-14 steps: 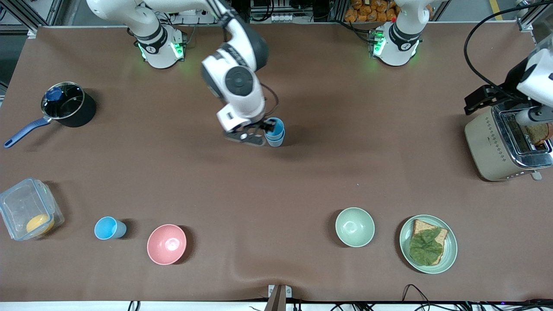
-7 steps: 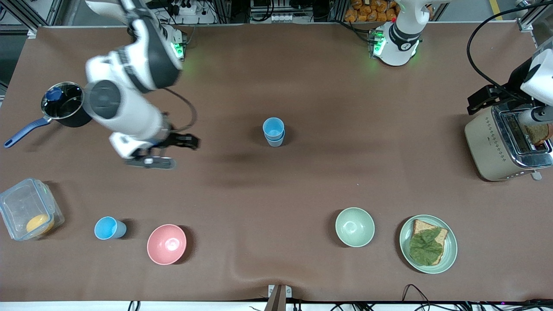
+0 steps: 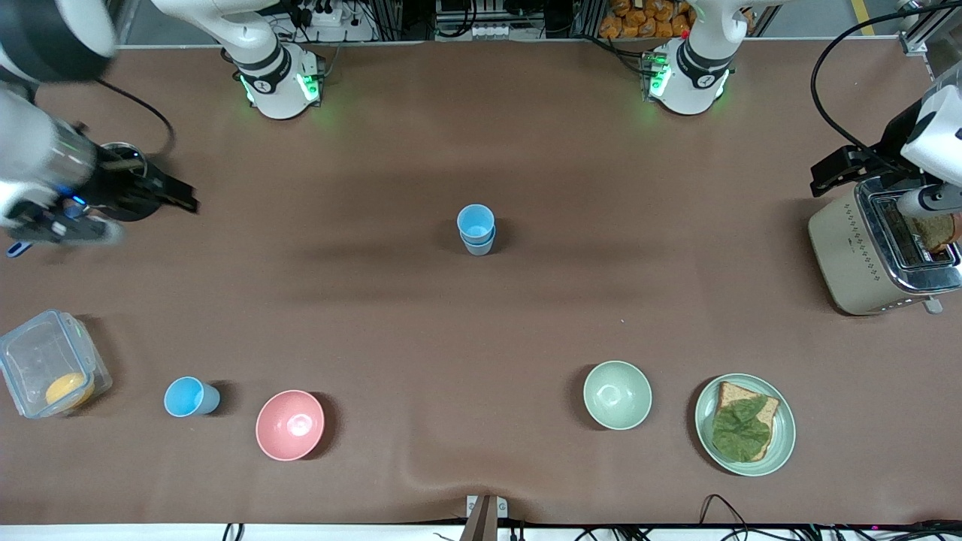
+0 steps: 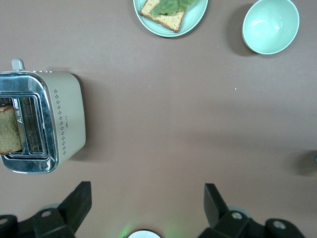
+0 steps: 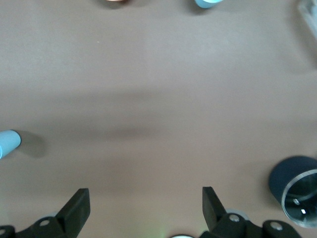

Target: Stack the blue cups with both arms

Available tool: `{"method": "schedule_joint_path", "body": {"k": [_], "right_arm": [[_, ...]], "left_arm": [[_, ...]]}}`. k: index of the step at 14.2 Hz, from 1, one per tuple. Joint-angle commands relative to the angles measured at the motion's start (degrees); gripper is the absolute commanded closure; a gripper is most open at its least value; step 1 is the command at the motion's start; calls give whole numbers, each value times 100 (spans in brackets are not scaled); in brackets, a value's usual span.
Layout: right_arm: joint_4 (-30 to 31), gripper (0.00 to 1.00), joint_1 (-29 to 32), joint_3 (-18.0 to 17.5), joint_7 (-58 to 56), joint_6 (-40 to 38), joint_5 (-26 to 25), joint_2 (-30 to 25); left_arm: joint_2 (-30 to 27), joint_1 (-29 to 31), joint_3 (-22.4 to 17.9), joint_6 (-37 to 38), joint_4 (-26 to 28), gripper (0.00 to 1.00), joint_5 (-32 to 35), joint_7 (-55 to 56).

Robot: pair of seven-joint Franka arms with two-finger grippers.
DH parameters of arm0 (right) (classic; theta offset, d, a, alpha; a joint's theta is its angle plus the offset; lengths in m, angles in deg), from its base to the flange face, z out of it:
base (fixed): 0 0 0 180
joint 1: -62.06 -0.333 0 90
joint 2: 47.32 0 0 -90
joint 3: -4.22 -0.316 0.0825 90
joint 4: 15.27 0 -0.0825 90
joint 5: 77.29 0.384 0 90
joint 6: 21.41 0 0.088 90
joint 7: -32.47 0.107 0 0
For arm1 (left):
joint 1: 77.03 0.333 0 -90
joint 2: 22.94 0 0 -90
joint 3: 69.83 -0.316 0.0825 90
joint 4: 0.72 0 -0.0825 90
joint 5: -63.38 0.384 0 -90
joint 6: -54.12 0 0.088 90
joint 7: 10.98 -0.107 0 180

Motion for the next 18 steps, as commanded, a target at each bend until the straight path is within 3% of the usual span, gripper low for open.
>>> {"method": "schedule_joint_path", "body": {"k": [1, 18], "right_arm": [[7, 0, 580, -474, -22, -178, -131, -201], [-494, 0, 704, -492, -215, -372, -263, 18]], "left_arm": [[-105, -73, -40, 130, 1, 0, 14, 21], [-229, -56, 75, 288, -8, 0, -12, 470]]}}
